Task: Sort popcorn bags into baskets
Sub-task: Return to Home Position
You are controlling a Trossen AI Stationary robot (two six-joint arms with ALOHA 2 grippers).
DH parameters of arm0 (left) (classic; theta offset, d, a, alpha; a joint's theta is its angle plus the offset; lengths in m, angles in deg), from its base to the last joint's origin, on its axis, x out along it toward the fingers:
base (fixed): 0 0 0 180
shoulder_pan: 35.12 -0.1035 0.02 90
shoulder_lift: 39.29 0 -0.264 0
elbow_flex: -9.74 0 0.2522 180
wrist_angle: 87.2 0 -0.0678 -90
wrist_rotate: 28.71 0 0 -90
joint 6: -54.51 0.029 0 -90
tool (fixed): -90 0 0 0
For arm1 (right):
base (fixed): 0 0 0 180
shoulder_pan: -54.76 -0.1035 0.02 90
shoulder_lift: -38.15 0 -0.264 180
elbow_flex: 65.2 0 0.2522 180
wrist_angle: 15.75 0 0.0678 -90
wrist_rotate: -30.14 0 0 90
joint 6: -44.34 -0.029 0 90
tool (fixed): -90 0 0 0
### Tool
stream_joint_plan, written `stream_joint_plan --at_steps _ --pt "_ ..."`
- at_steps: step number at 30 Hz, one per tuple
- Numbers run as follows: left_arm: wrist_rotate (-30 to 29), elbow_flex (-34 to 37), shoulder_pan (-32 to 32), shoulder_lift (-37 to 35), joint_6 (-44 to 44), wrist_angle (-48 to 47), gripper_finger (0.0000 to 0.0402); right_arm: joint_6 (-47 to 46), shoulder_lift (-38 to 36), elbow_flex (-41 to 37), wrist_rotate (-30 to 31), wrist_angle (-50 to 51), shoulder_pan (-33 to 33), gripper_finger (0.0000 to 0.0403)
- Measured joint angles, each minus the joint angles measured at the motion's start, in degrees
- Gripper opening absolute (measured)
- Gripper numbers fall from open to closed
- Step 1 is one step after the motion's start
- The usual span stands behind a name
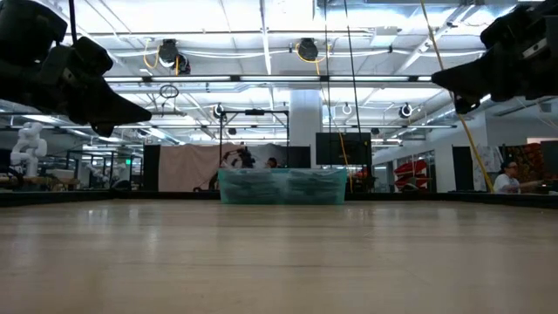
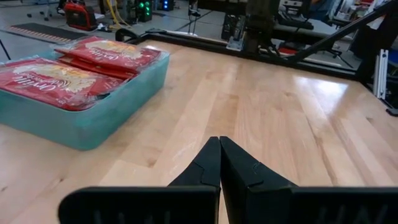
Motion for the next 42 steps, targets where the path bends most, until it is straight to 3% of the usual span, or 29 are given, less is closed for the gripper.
stream_joint_plan --at_steps 19,24,39,42 --pt "2.7 -0.02 0.0 -1.24 2.57 -0.86 0.0001 2.86 0.22 0.0 0.11 0.88 0.04 0.0" --pt "4.99 -0.04 0.06 -5.62 3.97 -1.59 0.0001 2.91 0.22 0.0 0.11 -2.8 0.04 0.0" --pt "4.16 -0.13 0.64 -22.84 5.73 -10.36 0.0001 2.91 0.22 0.0 0.13 -4.06 0.04 0.0" --pt "4.35 -0.2 0.65 -23.29 6.04 -10.49 0.0 2.91 0.22 0.0 0.13 -4.13 0.04 0.0"
